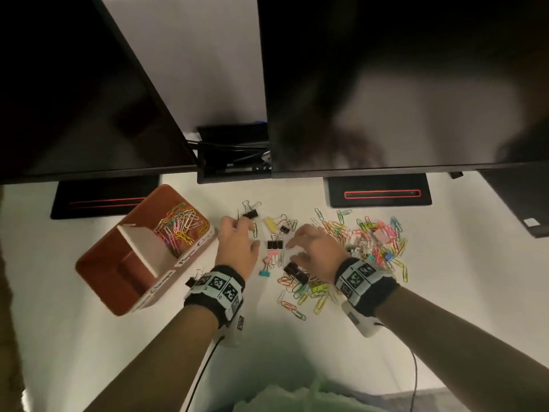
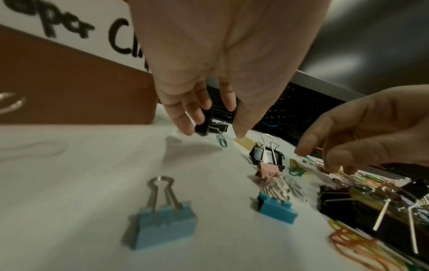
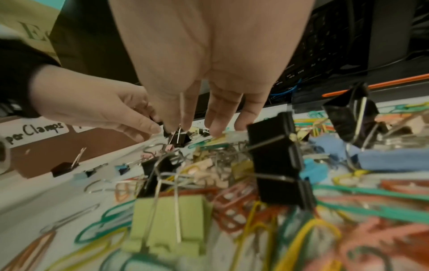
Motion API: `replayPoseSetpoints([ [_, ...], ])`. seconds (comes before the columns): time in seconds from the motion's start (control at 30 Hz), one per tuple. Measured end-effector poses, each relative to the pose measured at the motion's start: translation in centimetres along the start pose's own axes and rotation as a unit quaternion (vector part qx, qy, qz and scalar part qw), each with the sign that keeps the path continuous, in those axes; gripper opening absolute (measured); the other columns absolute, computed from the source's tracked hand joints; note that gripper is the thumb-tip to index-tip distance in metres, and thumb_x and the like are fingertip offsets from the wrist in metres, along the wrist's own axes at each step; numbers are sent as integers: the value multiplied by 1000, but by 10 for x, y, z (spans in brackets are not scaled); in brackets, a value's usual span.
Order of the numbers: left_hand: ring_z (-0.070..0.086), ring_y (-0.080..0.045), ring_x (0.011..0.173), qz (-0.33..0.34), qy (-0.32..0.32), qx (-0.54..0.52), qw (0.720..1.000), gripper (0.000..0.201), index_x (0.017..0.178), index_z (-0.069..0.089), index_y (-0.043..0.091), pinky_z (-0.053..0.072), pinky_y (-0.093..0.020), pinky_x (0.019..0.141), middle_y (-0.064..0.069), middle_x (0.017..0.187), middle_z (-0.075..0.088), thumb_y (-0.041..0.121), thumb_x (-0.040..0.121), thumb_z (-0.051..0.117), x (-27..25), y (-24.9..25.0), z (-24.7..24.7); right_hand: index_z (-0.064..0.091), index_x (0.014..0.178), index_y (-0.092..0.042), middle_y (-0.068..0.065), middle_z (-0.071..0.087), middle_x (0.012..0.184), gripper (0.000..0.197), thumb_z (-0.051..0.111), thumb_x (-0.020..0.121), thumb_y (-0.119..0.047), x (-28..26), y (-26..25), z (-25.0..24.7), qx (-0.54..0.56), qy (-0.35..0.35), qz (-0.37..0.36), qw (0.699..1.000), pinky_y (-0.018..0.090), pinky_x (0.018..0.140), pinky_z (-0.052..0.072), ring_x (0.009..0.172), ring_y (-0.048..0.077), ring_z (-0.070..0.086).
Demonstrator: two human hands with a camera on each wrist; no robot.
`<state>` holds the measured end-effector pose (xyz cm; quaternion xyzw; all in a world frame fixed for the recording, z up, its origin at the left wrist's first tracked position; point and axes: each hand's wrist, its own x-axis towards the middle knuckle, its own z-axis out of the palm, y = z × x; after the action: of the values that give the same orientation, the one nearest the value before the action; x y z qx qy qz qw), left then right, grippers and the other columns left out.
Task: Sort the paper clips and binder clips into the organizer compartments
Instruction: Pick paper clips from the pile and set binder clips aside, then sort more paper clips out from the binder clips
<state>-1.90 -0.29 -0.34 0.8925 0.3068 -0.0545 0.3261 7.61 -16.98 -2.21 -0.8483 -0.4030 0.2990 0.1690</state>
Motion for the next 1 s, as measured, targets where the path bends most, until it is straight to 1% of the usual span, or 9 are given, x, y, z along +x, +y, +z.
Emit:
replayPoseSetpoints([
  [0.13, 32, -25, 131, 3, -1, 13, 1000, 62, 139, 30, 23, 33, -29, 106, -8, 143, 20, 9, 86, 58, 7, 2, 1, 58, 120, -25, -1, 53, 126, 32, 54, 89, -18, 11, 3, -14, -24, 61, -11, 998, 37, 96, 49, 108, 19, 55],
  [0.23, 33, -27, 132, -20, -20, 54, 998, 56, 140, 32, 17, 32, -32, 109, -9, 144, 21, 14, 88, 55, 16, -2, 3, 48, 133, -22, 1, 38, 146, 43, 49, 91, -14, 26, 0, -24, -39, -7, 0, 999, 39, 108, 38, 129, 24, 41],
  [0.3, 38, -28, 128, -29, -18, 69, 997, 50, 137, 37, 14, 33, -33, 108, -9, 141, 24, 15, 90, 53, 17, -4, 4, 43, 137, -19, 0, 32, 151, 46, 46, 92, -13, 33, -1, -26, -55, -53, -3, 997, 38, 112, 33, 134, 24, 35],
  [0.4, 43, -26, 123, -38, -19, 60, 997, 46, 134, 41, 12, 35, -30, 106, -10, 139, 26, 16, 90, 53, 12, -6, 2, 46, 135, -15, 1, 35, 148, 44, 46, 91, -10, 33, 2, -25, -63, -66, -12, 996, 36, 111, 33, 133, 24, 35],
  [0.57, 30, -30, 135, -44, -23, 72, 996, 54, 137, 34, 19, 30, -31, 110, -11, 148, 8, 15, 88, 56, -8, -5, 1, 51, 132, -13, 1, 42, 141, 41, 53, 91, -16, 17, 12, -21, -53, -73, -31, 995, 31, 109, 34, 127, 22, 41],
  [0.67, 48, -27, 117, -39, -4, 47, 998, 39, 125, 44, 14, 41, -29, 98, -10, 132, 31, 16, 88, 56, -15, -1, 1, 52, 130, -15, 2, 48, 129, 44, 60, 87, -14, 14, 14, -20, -12, -59, -23, 998, 29, 104, 40, 118, 20, 48],
  [0.77, 58, -26, 101, -94, -32, 64, 993, 37, 125, 44, 9, 45, -31, 90, -13, 126, 43, 24, 92, 50, -9, 0, 3, 52, 129, -16, 1, 49, 125, 46, 63, 84, -12, 17, 12, -21, -2, -42, -13, 999, 30, 103, 42, 116, 19, 48],
  [0.93, 52, -30, 112, -141, -14, 18, 990, 41, 121, 47, -1, 42, -36, 97, -20, 125, 47, 27, 91, 53, 14, 1, 12, 59, 116, -14, 3, 51, 116, 33, 66, 84, -18, 27, 4, -19, -23, -43, 6, 999, 34, 98, 44, 111, 21, 49],
  [1.0, 55, -28, 108, -157, -3, 5, 988, 40, 117, 49, 1, 44, -34, 94, -19, 122, 50, 27, 89, 57, 21, 0, 15, 61, 111, -12, 4, 52, 114, 27, 65, 85, -18, 30, 3, -17, -21, -44, 13, 999, 33, 94, 45, 107, 22, 51],
])
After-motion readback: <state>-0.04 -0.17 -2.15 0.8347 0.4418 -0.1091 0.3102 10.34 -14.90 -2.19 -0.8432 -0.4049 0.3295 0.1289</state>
